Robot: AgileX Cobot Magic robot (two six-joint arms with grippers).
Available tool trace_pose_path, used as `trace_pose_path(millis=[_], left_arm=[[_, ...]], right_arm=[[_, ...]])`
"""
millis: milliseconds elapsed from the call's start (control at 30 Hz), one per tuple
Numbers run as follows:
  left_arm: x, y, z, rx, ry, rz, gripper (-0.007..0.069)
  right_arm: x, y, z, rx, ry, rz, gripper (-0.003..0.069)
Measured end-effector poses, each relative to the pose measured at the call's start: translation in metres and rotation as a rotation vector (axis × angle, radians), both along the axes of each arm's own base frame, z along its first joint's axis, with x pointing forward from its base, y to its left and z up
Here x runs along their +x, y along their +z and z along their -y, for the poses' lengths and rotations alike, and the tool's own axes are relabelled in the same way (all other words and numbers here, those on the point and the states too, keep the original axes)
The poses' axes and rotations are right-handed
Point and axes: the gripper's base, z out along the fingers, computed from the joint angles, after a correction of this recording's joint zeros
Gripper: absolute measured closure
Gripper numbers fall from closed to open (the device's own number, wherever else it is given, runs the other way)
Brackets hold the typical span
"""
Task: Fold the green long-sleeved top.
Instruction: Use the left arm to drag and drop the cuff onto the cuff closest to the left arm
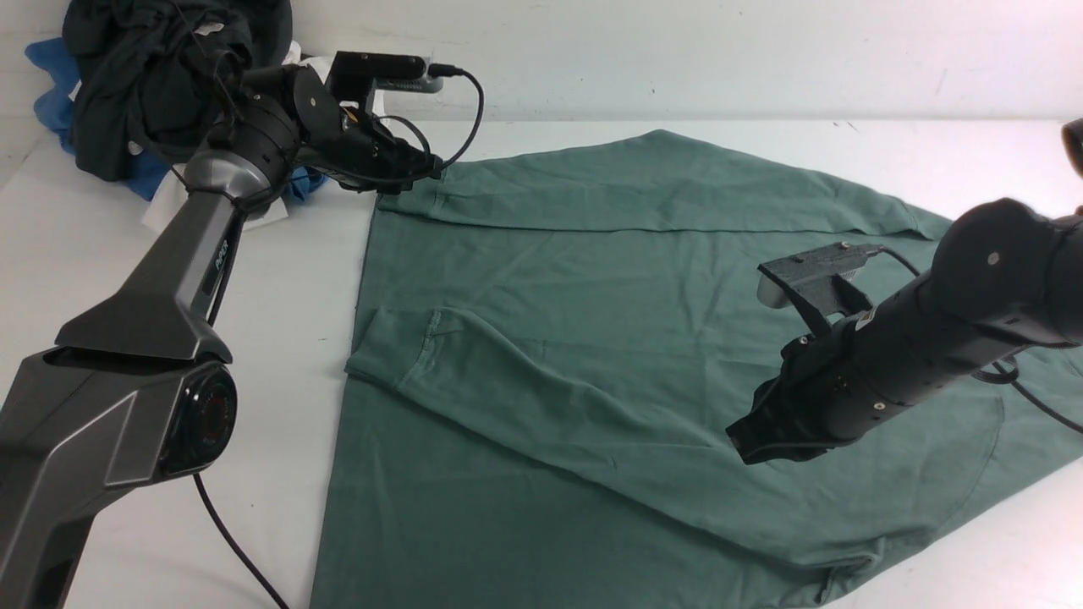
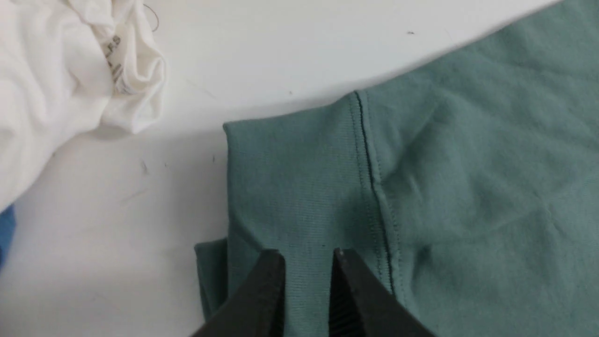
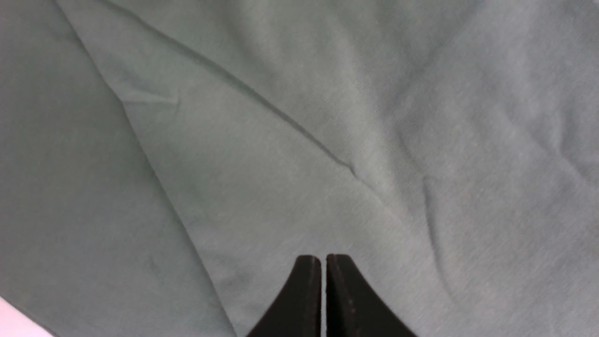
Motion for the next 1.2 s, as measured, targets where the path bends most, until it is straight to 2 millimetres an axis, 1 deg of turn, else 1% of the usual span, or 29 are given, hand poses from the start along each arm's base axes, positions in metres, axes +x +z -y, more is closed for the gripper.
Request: trace_pose_path(millis=[67,167,200,300,333,367,400,500,533,567,600,633,667,700,767,800,833,867,900,933,967,1033,1133,1200], left_arm=[[0.0,0.0,0.0,0.0,0.0,0.001,0.0496],[0.001,-0.002,0.0,0.0,0.001,0.001,0.0475],[0.001,-0.005,0.0,0.0,0.002,0.001,0.0441],[0.002,-0.017,0.0,0.006,0.0,-0.017,0.0386],[0.002,-0.018,0.0,0.006,0.0,-0.019,0.0379],[0.003,-0.024,0.0,0.008,0.0,-0.022,0.0368],[0.003,-0.024,0.0,0.007,0.001,-0.017,0.0368],[0.003,-0.025,0.0,0.027,-0.019,-0.009,0.0461],[0.003,-0.025,0.0,0.038,-0.036,-0.002,0.0536],[0.003,-0.025,0.0,0.042,-0.049,0.001,0.0575],[0.002,-0.024,0.001,0.041,-0.059,0.0,0.0594],[0.002,-0.023,0.001,0.042,-0.062,0.001,0.0599],[0.001,-0.019,0.004,0.049,-0.089,-0.002,0.062],[0.0,-0.016,0.005,0.049,-0.097,-0.002,0.0623],[-0.003,-0.002,0.009,0.048,-0.114,0.002,0.0629],[-0.004,0.001,0.009,0.049,-0.117,0.006,0.063],[-0.006,0.017,0.012,0.05,-0.126,0.024,0.0631],[-0.007,0.021,0.012,0.05,-0.127,0.03,0.0631],[-0.009,0.034,0.012,0.049,-0.13,0.045,0.0631],[-0.01,0.038,0.012,0.05,-0.132,0.044,0.0631],[-0.014,0.051,0.012,0.05,-0.139,0.047,0.0631],[-0.021,0.066,0.012,0.05,-0.15,0.029,0.0631],[-0.04,0.092,0.012,0.056,-0.189,-0.077,0.0631],[-0.05,0.113,0.012,0.044,-0.182,-0.081,0.0631]], right_arm=[[0.0,0.0,0.0,0.0,0.0,0.0,0.0648],[0.0,0.0,0.0,0.0,0.0,0.0,0.0648],[0.0,0.0,0.0,0.0,0.0,0.0,0.0648],[0.0,0.0,0.0,0.0,0.0,0.0,0.0648],[0.0,0.0,0.0,0.0,0.0,0.0,0.0648],[0.0,0.0,0.0,0.0,0.0,0.001,0.0648],[0.0,0.0,0.0,0.0,0.0,0.001,0.0648],[0.0,0.0,0.0,0.0,0.0,0.0,0.0648],[0.0,0.0,0.0,0.0,0.0,0.0,0.0648],[0.0,0.0,0.0,0.0,0.0,0.0,0.0648],[0.0,0.0,0.0,0.0,0.0,0.0,0.0648],[0.0,0.0,0.0,0.0,0.0,0.0,0.0648],[0.0,0.0,0.0,0.0,0.0,0.0,0.0648],[0.0,0.0,0.0,0.0,0.0,0.0,0.0648],[0.0,0.0,0.0,0.0,-0.001,0.003,0.0648],[0.0,0.0,0.0,0.0,-0.001,0.003,0.0648],[0.001,0.0,0.0,0.0,-0.003,0.008,0.0648],[0.001,0.0,0.0,0.0,-0.003,0.008,0.0648],[0.001,0.0,0.0,0.0,-0.004,0.01,0.0648],[0.001,0.0,0.0,0.0,-0.004,0.01,0.0648],[0.001,0.0,0.0,0.0,-0.004,0.01,0.0648],[0.001,0.0,0.0,-0.005,0.001,0.009,0.0648],[-0.001,-0.001,0.003,-0.042,0.033,0.007,0.0648],[-0.003,0.003,0.005,-0.069,0.06,0.015,0.0648]])
